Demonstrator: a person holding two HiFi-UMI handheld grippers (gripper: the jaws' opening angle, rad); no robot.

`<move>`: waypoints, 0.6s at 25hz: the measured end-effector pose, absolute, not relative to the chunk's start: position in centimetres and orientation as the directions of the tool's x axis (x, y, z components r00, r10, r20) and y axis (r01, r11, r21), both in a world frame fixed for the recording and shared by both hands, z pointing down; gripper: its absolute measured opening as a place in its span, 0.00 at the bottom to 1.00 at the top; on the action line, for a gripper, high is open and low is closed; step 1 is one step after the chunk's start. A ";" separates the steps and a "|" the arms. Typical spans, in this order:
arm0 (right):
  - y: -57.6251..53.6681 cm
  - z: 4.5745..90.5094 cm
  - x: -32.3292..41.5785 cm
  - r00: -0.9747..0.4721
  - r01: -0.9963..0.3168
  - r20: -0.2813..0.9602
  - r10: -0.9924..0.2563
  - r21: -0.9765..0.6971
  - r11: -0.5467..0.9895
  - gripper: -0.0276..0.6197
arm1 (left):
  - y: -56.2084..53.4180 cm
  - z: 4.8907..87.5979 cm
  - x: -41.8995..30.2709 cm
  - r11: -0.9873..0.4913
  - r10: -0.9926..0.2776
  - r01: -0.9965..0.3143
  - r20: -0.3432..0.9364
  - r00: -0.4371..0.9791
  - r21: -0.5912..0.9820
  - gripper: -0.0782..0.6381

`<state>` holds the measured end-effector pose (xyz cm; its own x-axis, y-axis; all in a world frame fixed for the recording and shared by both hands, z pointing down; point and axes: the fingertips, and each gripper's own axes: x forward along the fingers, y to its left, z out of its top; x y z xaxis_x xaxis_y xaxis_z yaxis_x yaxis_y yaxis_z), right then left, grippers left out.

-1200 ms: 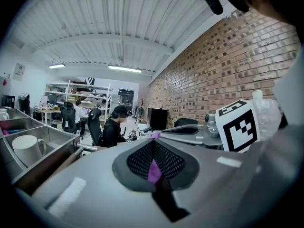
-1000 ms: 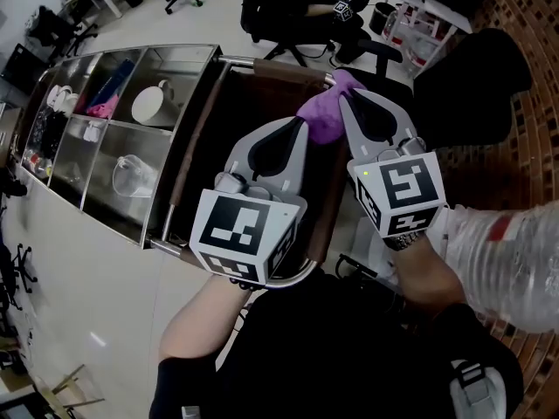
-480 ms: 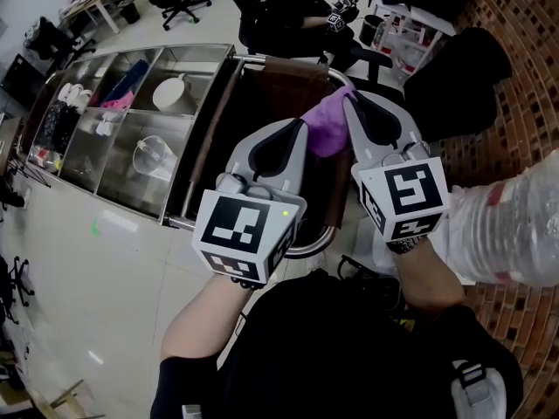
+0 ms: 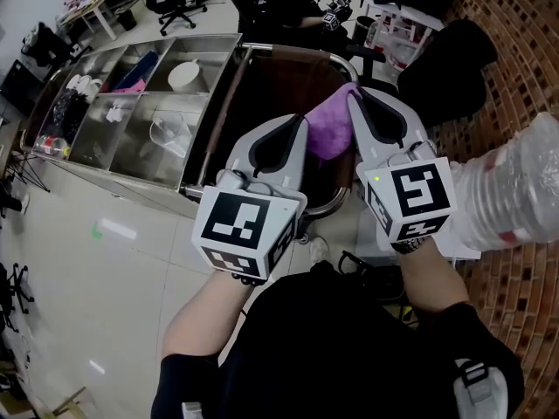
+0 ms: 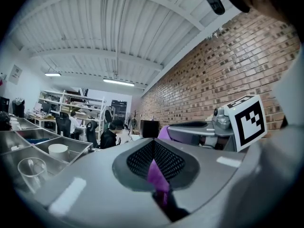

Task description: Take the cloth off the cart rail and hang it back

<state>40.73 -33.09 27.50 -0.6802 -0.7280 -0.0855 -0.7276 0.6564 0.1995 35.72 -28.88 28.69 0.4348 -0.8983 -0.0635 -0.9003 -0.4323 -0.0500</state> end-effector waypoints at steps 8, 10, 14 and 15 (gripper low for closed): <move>-27.1 26.4 40.6 -0.663 -0.744 -0.123 -0.738 0.210 0.634 0.08 | -23.7 28.5 35.0 -0.451 -0.888 -0.891 -0.077 0.454 -0.057 0.10; -25.8 26.2 40.7 -0.660 -0.747 -0.130 -0.740 0.211 0.630 0.08 | -22.6 28.6 35.1 -0.456 -0.885 -0.888 -0.076 0.459 -0.057 0.10; -23.4 25.2 40.8 -0.652 -0.755 -0.137 -0.746 0.212 0.621 0.08 | -20.5 28.0 35.2 -0.472 -0.877 -0.880 -0.073 0.475 -0.058 0.10; -22.8 24.9 40.8 -0.652 -0.755 -0.138 -0.746 0.214 0.620 0.08 | -20.0 27.8 35.1 -0.473 -0.876 -0.879 -0.075 0.476 -0.057 0.10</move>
